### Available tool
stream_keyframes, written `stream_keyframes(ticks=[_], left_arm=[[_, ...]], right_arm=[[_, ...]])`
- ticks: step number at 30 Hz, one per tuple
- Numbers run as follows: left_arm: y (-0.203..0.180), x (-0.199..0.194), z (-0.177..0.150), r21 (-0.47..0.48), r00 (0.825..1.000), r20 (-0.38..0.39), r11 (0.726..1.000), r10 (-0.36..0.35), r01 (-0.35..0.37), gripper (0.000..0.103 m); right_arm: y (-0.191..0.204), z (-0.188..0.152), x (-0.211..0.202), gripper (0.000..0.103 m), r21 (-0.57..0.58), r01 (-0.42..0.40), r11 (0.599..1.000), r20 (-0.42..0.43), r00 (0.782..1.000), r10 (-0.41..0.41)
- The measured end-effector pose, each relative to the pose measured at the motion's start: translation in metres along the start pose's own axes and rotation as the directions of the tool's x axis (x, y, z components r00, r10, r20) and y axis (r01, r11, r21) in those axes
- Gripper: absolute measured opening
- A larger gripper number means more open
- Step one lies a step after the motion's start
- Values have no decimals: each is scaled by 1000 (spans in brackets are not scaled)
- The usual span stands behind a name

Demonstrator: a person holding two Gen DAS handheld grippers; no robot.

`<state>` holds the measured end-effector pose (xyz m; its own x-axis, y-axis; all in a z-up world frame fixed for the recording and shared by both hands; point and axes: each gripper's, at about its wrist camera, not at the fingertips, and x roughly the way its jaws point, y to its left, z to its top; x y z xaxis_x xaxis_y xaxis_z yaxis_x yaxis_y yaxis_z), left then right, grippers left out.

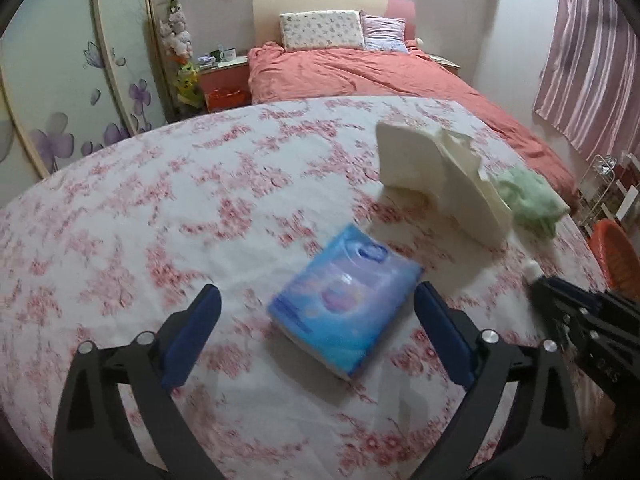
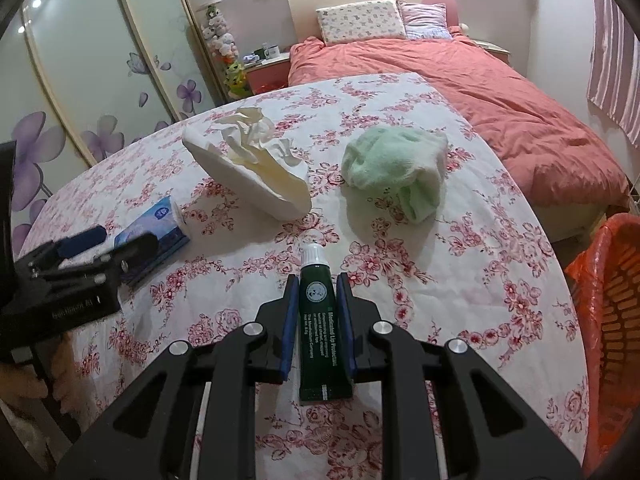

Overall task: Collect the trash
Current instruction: 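Grasp the green tube with the right tool while the left tool grasps the blue tissue pack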

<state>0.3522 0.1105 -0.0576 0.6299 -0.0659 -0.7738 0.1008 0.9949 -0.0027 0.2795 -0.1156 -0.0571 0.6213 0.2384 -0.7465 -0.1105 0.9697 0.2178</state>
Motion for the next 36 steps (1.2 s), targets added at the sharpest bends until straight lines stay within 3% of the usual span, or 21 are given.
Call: stream_keyframes(ticks=[4, 5, 8, 15, 20, 32, 36], left_arm=[[-2, 9, 1, 2, 999, -40, 999, -33, 33, 92], [-4, 11, 0, -5, 996, -61, 998, -68, 68, 81], [-14, 7, -3, 29, 992, -62, 993, -113, 115, 78], [-17, 14, 2, -4, 996, -62, 998, -64, 64, 77], [-26, 14, 1, 31, 998, -49, 999, -36, 38, 64], [-39, -9, 0, 44, 999, 33, 999, -25, 24, 57], [-45, 0, -3, 48, 1000, -11, 999, -16, 16, 57]], right_arm=[[-2, 0, 0, 19, 6, -3, 1000, 0, 1000, 3], [-2, 0, 0, 19, 5, -3, 1000, 1, 1000, 3], [-3, 0, 0, 19, 4, -3, 1000, 1, 1000, 3], [-4, -1, -2, 19, 8, -3, 1000, 3, 1000, 3], [-5, -2, -3, 19, 12, -3, 1000, 4, 1000, 3], [-16, -11, -31, 19, 28, 6, 1000, 61, 998, -8], [-22, -14, -37, 19, 42, 12, 999, 67, 998, -14]])
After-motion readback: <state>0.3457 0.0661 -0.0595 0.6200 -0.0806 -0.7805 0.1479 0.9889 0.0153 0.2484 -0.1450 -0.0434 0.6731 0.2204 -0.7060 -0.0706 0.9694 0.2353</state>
